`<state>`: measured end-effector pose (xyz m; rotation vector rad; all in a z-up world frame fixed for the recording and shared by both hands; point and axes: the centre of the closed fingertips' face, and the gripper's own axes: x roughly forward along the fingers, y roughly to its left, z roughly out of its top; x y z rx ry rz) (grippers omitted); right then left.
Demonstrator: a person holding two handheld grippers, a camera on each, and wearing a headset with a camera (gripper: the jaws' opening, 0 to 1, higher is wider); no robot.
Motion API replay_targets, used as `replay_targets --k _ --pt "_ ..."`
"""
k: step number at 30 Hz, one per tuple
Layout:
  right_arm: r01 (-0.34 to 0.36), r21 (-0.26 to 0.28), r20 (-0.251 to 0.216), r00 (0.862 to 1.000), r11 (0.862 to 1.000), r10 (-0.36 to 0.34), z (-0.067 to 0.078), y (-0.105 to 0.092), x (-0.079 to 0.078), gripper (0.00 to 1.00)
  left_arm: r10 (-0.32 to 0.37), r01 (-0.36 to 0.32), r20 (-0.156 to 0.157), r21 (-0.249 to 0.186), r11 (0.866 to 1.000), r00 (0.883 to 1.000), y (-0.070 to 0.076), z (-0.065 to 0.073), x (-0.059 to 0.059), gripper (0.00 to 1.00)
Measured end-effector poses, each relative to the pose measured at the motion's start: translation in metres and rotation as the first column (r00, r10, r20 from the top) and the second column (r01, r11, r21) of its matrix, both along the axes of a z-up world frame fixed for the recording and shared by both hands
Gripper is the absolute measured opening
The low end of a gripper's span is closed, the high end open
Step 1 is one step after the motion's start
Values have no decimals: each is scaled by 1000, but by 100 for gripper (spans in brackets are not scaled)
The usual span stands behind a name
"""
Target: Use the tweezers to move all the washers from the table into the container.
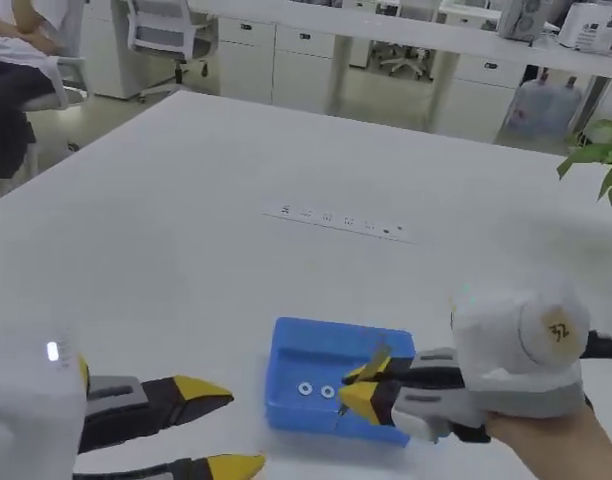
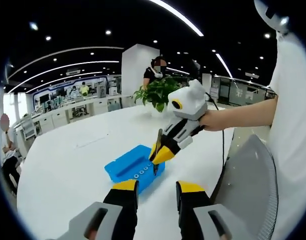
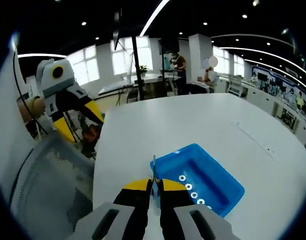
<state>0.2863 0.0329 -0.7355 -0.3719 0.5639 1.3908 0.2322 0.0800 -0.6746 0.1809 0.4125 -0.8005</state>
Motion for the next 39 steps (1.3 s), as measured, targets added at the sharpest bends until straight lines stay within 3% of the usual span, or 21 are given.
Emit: replay_targets --k 3,6,7,12,14,15,16,19,24,26,28,30,32,33,39 --pt "-77 -62 12 997 995 78 -13 -7 -22 3 -86 86 6 24 996 996 -14 3 0 23" --pt "-135 -121 31 990 983 140 -25 -12 -40 3 -217 215 15 109 971 976 -33 1 -2 14" --pt "-147 -135 33 988 980 153 -28 -14 -45 3 -245 242 8 117 963 970 -39 0 -3 12" --pt "-191 -193 59 977 962 205 -41 -19 -65 3 -351 355 -59 102 929 935 -70 -6 -8 12" --pt "-207 -225 82 970 952 230 -45 -21 -70 3 -387 395 -88 128 909 918 -76 -13 -11 13" --pt "-214 -238 85 967 947 239 -47 -22 -72 3 -421 433 -108 147 889 901 -80 -18 -15 12" --pt "-219 -246 88 965 944 247 -48 -23 -74 3 -439 451 -108 160 878 892 -82 -19 -17 10" --pt "-226 -253 88 963 941 255 -51 -24 -78 3 -477 499 -154 159 852 865 -91 -24 -24 6" --pt "-229 -260 92 961 938 260 -52 -25 -80 3 -481 514 -191 206 832 855 -96 -34 -24 5" --pt "-225 -264 96 961 938 258 -51 -26 -78 3 -464 500 -204 198 843 862 -96 -35 -21 0" --pt "-221 -263 98 962 939 254 -51 -26 -77 3 -465 500 -209 166 850 860 -99 -33 -21 0" --pt "-222 -263 95 963 939 254 -51 -26 -76 3 -470 506 -211 173 845 857 -99 -35 -22 0" --pt "-224 -267 97 961 937 258 -52 -26 -76 3 -473 514 -219 200 834 853 -97 -38 -22 0" --pt "-227 -273 94 961 935 260 -54 -27 -76 3 -481 526 -229 210 824 846 -96 -40 -23 0" --pt "-205 -263 91 967 943 236 -54 -27 -73 4 -464 516 -236 259 817 854 -85 -41 -18 0"
